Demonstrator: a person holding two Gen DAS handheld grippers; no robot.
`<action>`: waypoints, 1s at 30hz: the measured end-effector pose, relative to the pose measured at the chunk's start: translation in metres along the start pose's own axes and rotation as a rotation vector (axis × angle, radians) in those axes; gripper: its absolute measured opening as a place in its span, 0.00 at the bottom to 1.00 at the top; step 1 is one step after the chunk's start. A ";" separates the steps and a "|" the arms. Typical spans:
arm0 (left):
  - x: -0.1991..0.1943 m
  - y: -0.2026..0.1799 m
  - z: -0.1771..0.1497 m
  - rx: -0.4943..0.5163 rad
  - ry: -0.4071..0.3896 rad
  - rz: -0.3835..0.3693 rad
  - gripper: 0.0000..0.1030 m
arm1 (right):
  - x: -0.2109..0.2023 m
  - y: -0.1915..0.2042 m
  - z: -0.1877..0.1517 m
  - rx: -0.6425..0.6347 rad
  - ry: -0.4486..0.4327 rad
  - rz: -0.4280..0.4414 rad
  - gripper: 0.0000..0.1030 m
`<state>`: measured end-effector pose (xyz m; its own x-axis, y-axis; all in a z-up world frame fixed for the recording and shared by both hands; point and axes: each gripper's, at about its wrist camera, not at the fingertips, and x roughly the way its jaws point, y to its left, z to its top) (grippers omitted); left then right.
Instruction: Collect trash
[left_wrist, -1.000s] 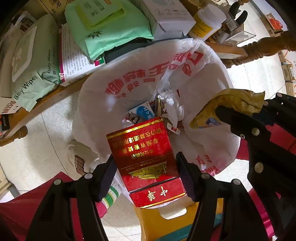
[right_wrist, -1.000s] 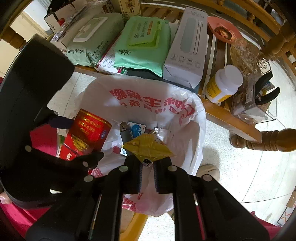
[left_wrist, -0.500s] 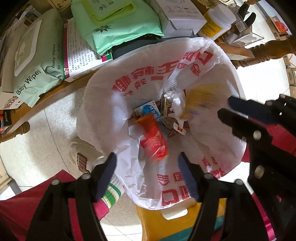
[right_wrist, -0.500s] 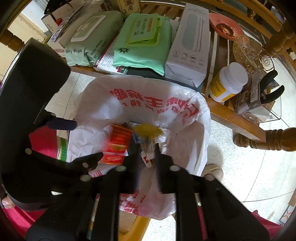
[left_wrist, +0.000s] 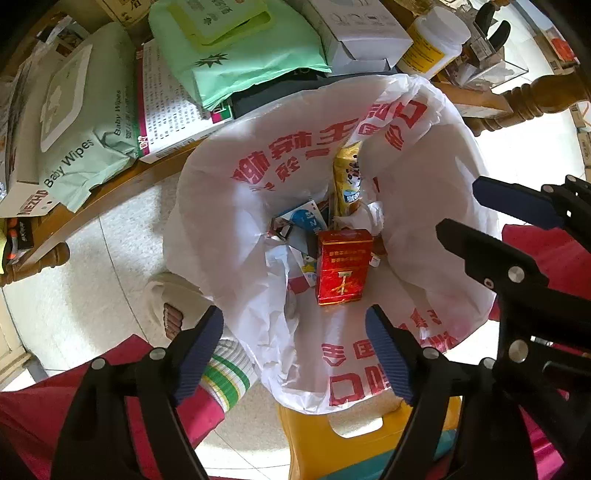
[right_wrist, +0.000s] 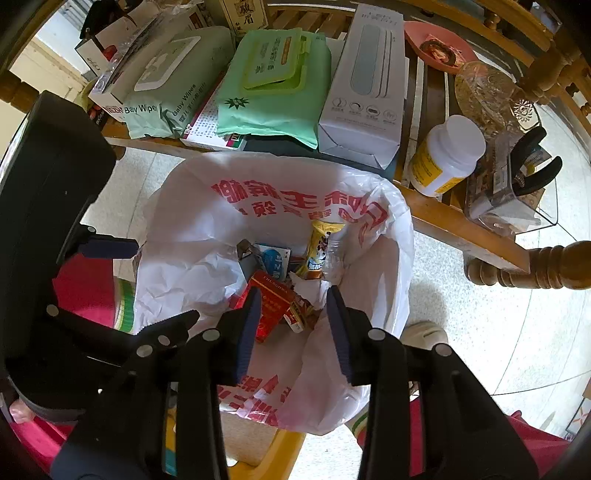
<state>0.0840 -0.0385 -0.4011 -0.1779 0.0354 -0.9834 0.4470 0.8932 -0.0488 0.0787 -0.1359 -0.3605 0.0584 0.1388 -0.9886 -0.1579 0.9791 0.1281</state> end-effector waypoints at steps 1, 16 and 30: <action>-0.001 0.001 -0.001 -0.003 -0.003 0.000 0.76 | -0.001 0.000 -0.001 0.004 -0.001 0.000 0.36; -0.043 0.008 -0.031 -0.112 -0.092 -0.028 0.77 | -0.054 -0.008 -0.035 0.122 -0.114 -0.041 0.63; -0.119 -0.001 -0.077 -0.280 -0.350 0.023 0.77 | -0.155 0.017 -0.073 0.164 -0.380 -0.148 0.85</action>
<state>0.0371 -0.0094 -0.2703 0.1578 -0.0541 -0.9860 0.1845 0.9825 -0.0244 -0.0048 -0.1511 -0.2110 0.4321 0.0101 -0.9018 0.0360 0.9989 0.0284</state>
